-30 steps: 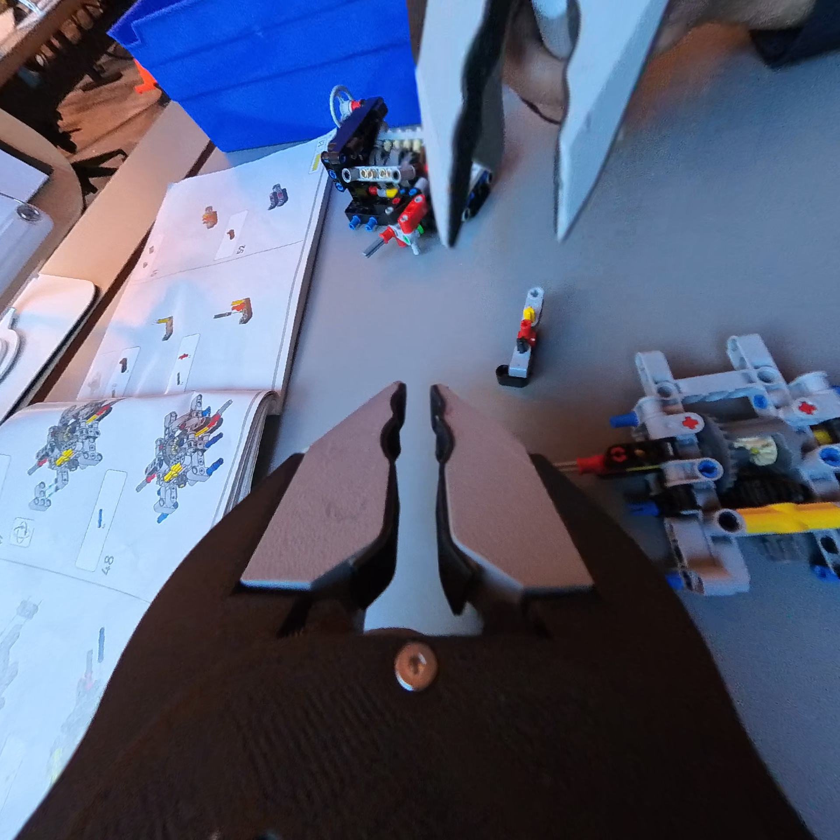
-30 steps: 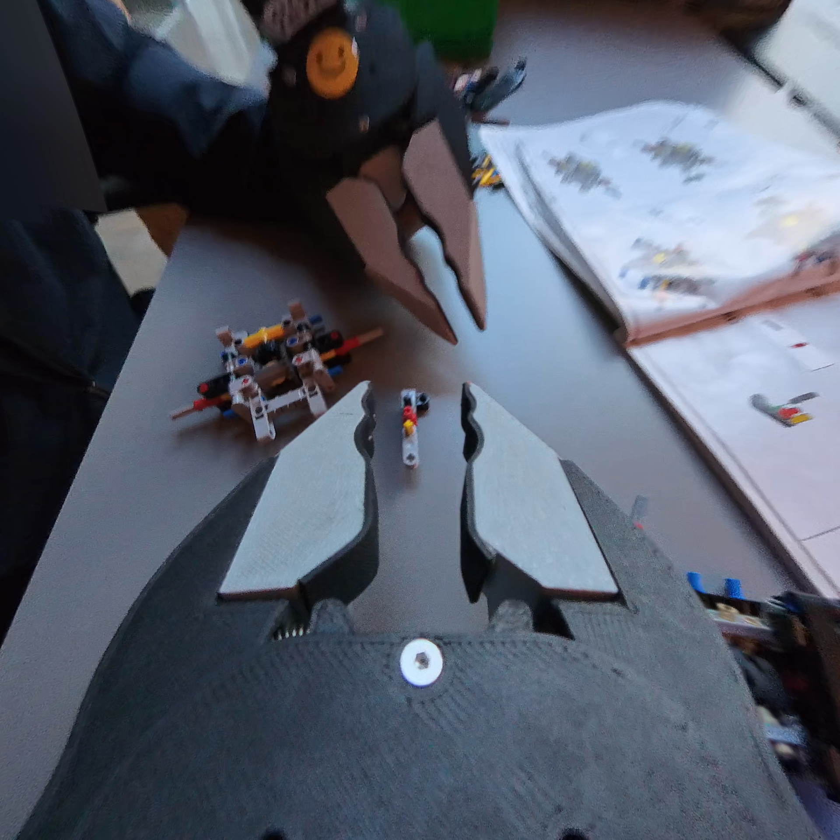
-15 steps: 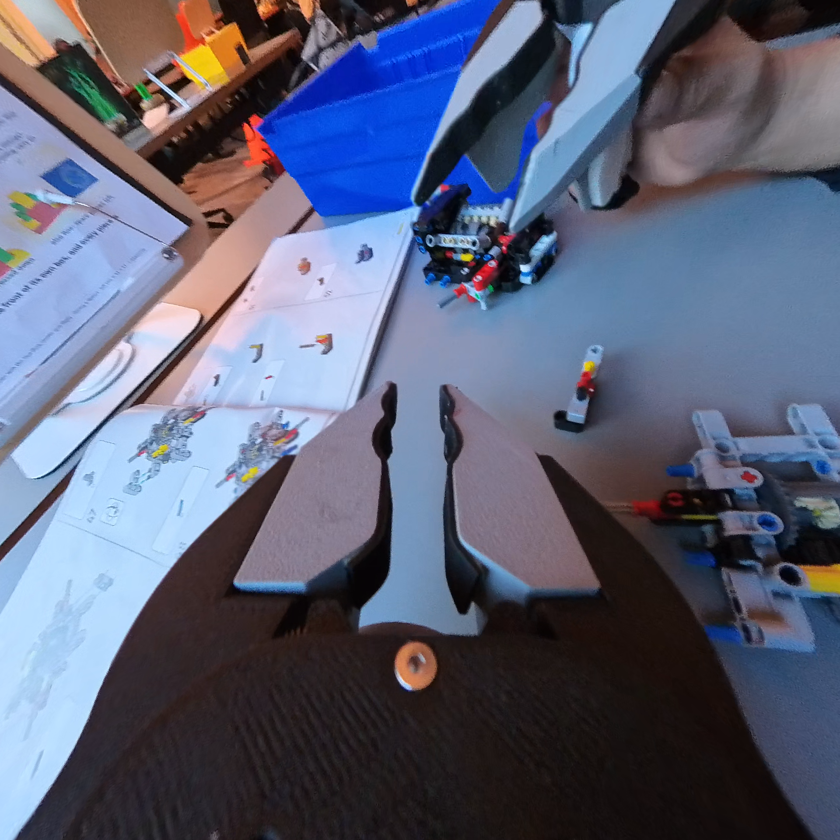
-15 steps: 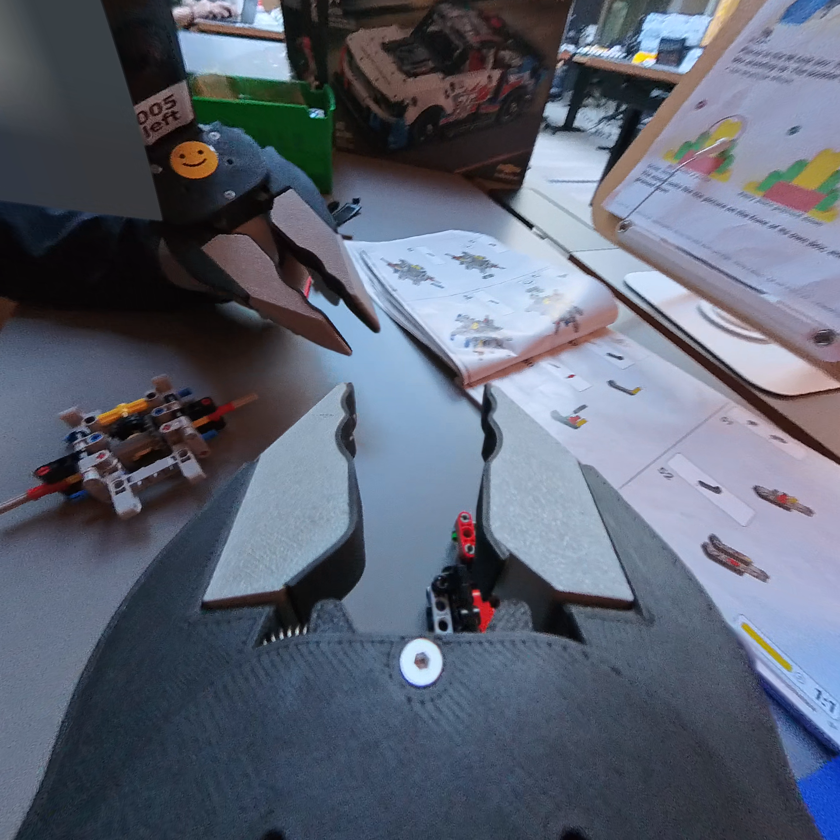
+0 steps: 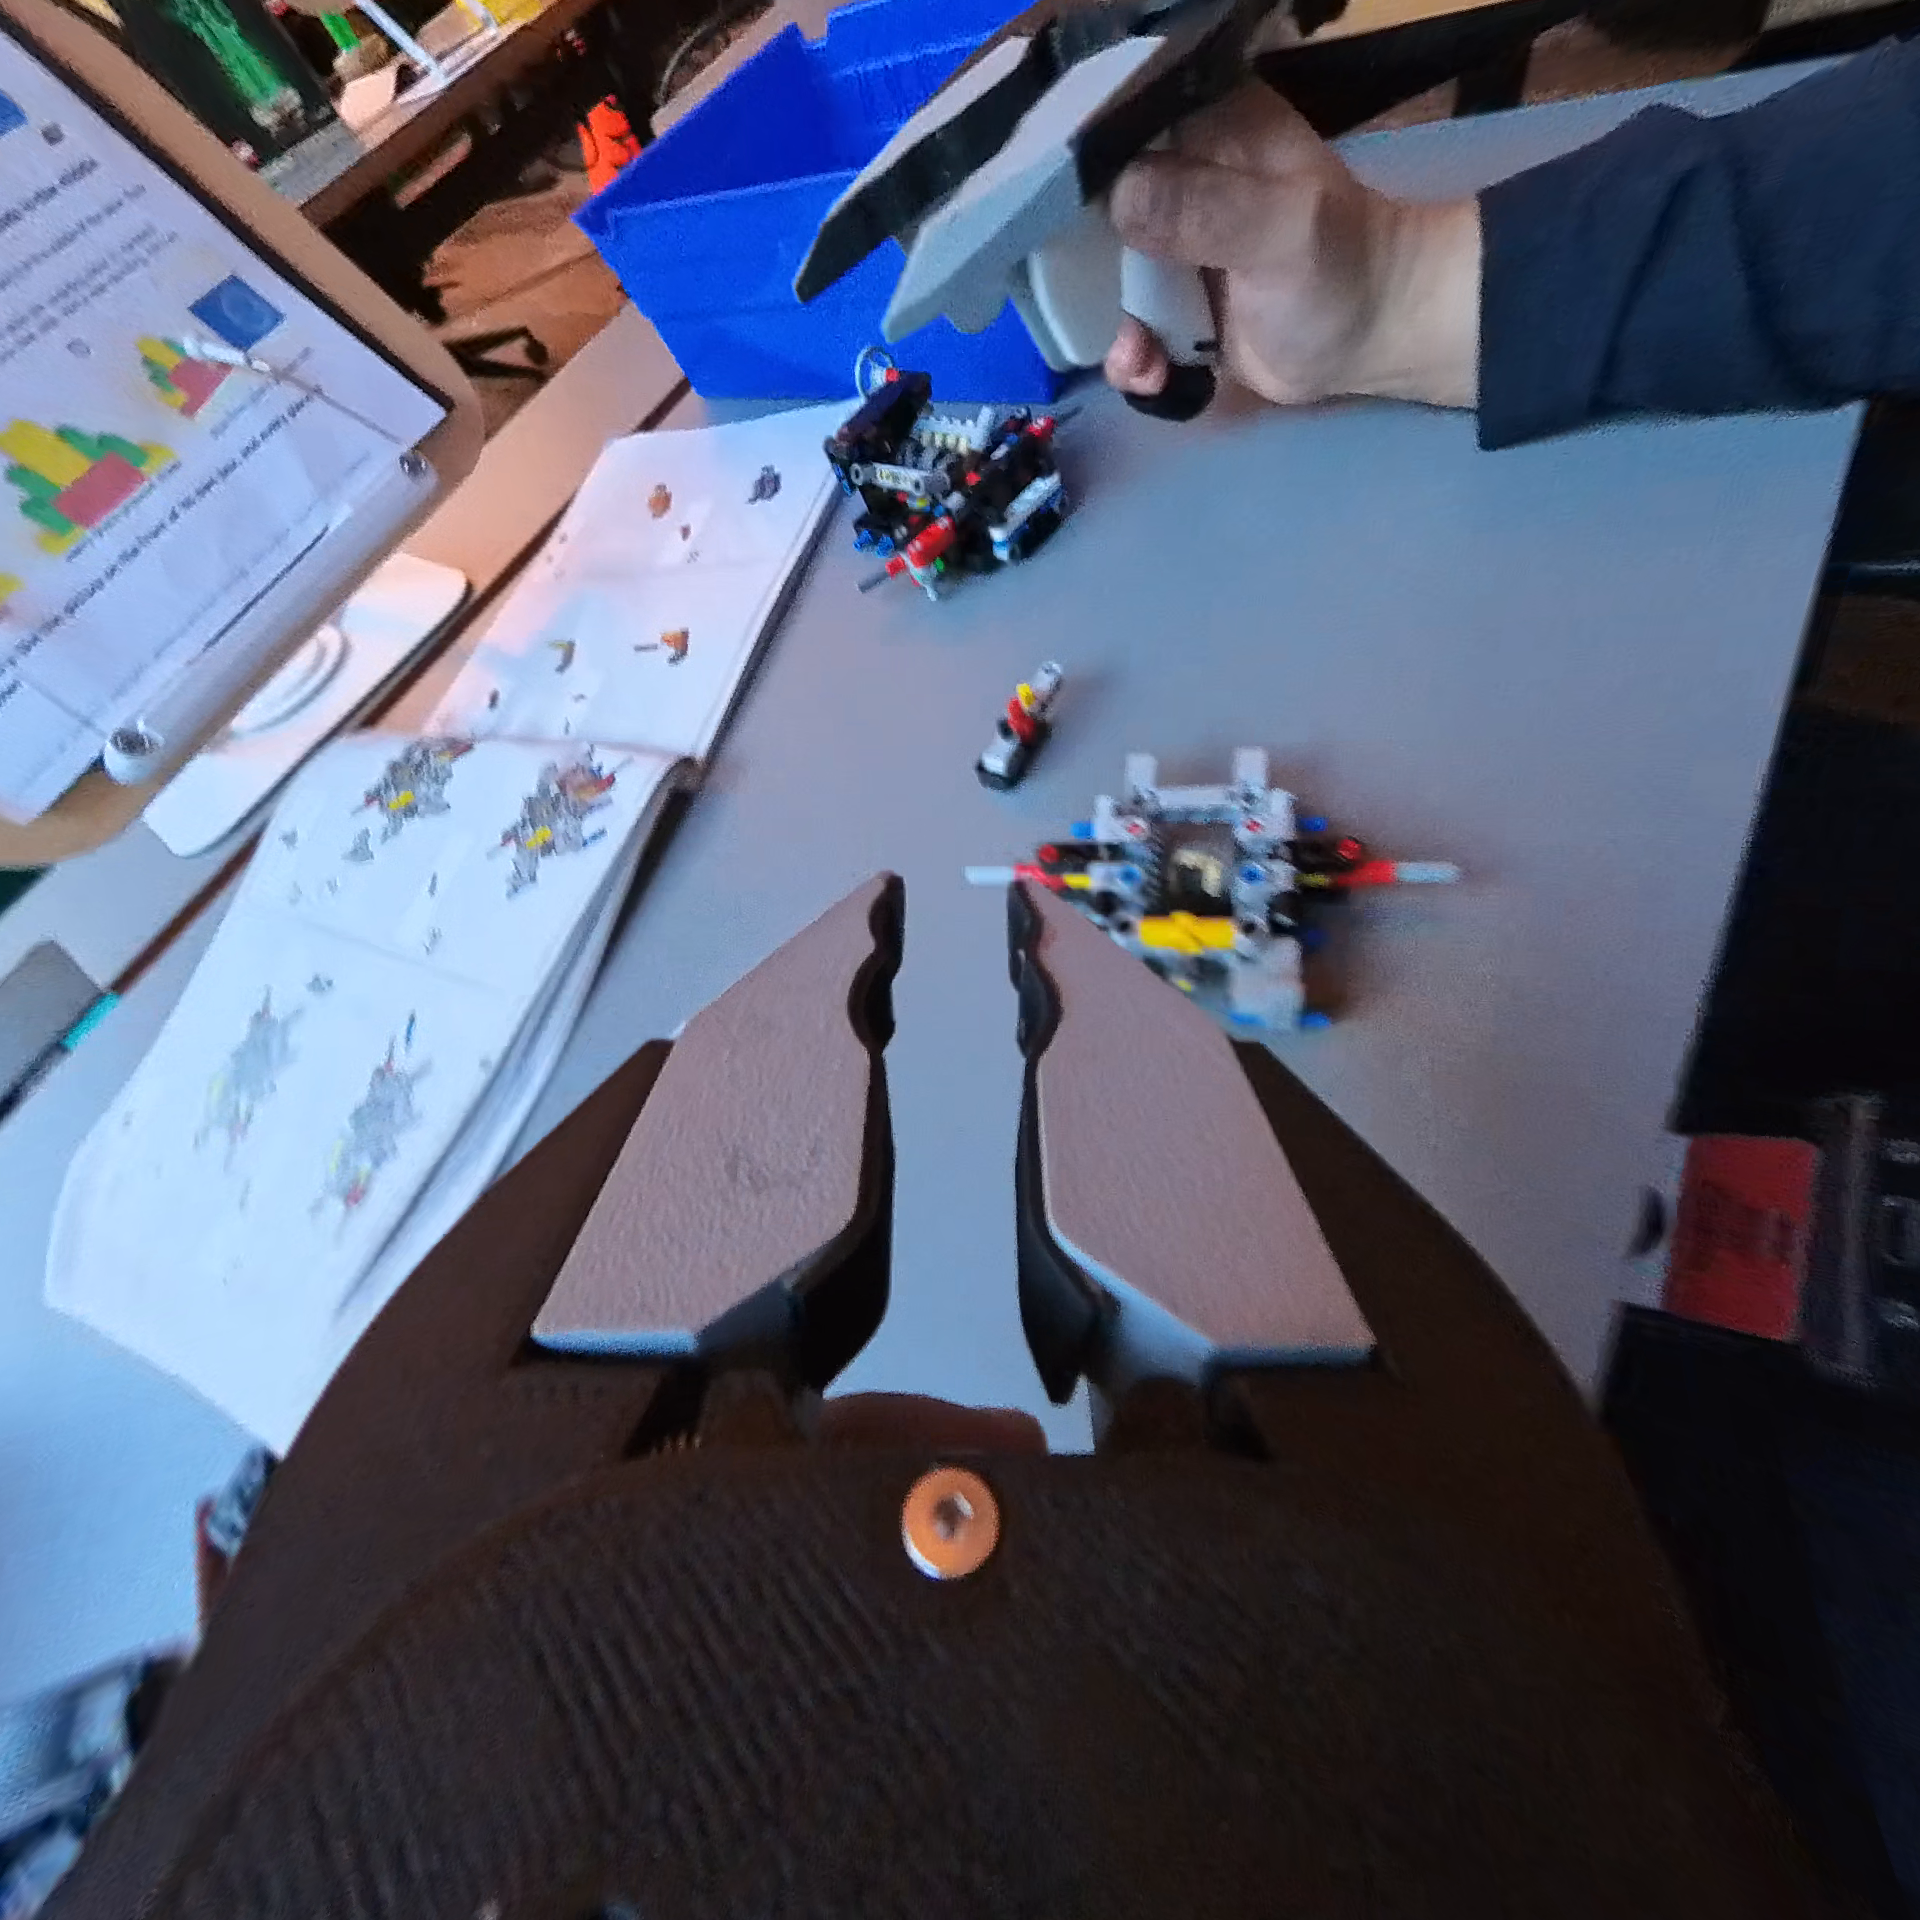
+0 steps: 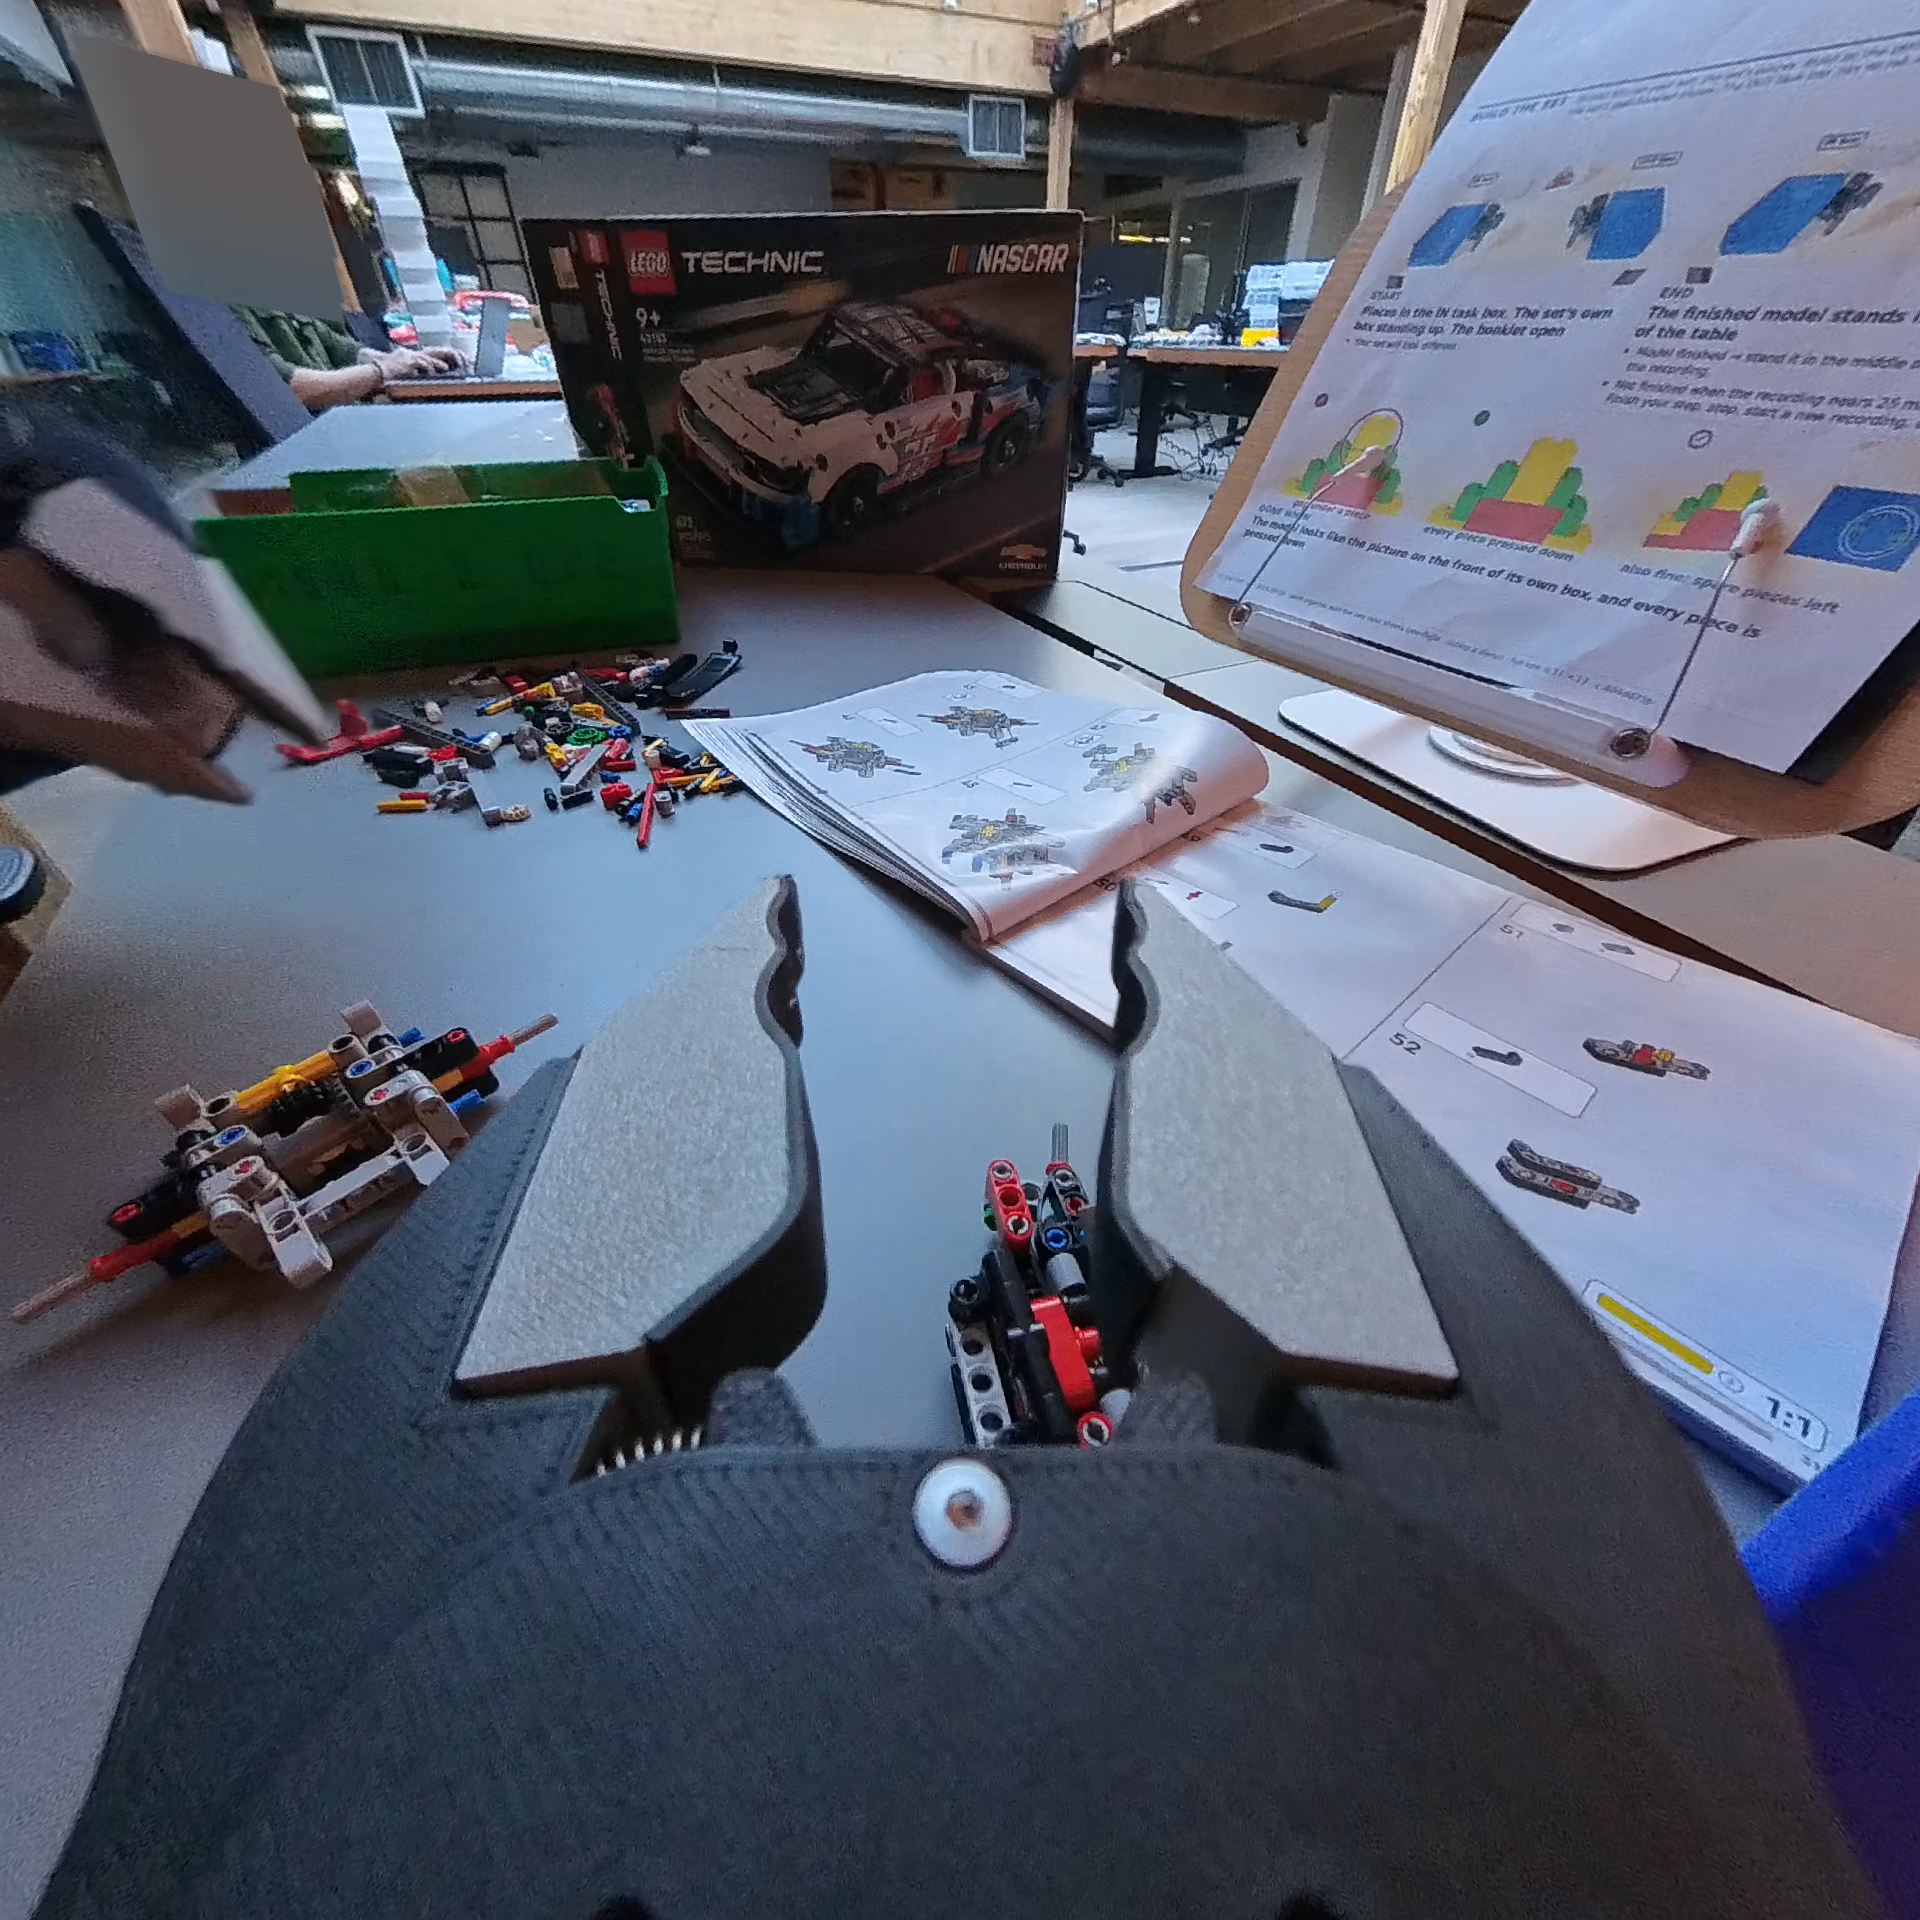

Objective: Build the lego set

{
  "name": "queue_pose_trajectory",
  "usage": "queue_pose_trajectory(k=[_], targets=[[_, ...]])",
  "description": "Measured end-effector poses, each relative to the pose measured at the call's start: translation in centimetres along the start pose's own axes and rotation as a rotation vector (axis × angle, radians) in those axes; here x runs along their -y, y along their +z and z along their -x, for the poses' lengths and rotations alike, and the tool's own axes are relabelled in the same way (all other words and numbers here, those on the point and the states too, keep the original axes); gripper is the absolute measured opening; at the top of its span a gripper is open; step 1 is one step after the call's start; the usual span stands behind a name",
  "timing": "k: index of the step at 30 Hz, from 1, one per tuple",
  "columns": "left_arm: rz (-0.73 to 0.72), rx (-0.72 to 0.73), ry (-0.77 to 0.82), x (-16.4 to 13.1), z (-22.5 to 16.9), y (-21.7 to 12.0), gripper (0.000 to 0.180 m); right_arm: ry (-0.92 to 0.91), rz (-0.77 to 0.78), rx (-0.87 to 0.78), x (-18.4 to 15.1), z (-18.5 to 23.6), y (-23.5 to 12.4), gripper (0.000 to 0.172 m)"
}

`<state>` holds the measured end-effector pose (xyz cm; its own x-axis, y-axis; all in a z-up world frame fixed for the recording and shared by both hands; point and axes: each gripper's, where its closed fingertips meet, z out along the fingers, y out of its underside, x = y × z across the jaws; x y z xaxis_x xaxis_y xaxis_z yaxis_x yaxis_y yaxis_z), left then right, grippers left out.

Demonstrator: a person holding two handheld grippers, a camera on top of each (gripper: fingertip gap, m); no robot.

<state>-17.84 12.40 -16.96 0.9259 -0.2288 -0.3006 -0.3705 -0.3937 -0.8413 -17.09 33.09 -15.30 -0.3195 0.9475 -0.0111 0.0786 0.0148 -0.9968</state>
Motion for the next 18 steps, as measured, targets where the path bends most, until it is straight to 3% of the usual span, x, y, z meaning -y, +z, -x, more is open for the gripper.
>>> queue_pose_trajectory(k=[7,10,18], targets=[[0.103,0.037,-0.068,-5.2,-4.3,-3.8,0.017,0.016,0.025,0.002,-0.7,0.2,0.2,0.057],[0.089,0.025,-0.097,-5.8,-5.1,-4.4,0.014,0.023,0.037,0.005,-1.0,0.5,0.3,0.057],[0.039,0.08,-0.085,-6.5,-3.0,-2.4,0.012,0.053,0.041,-0.01,-1.4,1.1,-1.5,0.053]])
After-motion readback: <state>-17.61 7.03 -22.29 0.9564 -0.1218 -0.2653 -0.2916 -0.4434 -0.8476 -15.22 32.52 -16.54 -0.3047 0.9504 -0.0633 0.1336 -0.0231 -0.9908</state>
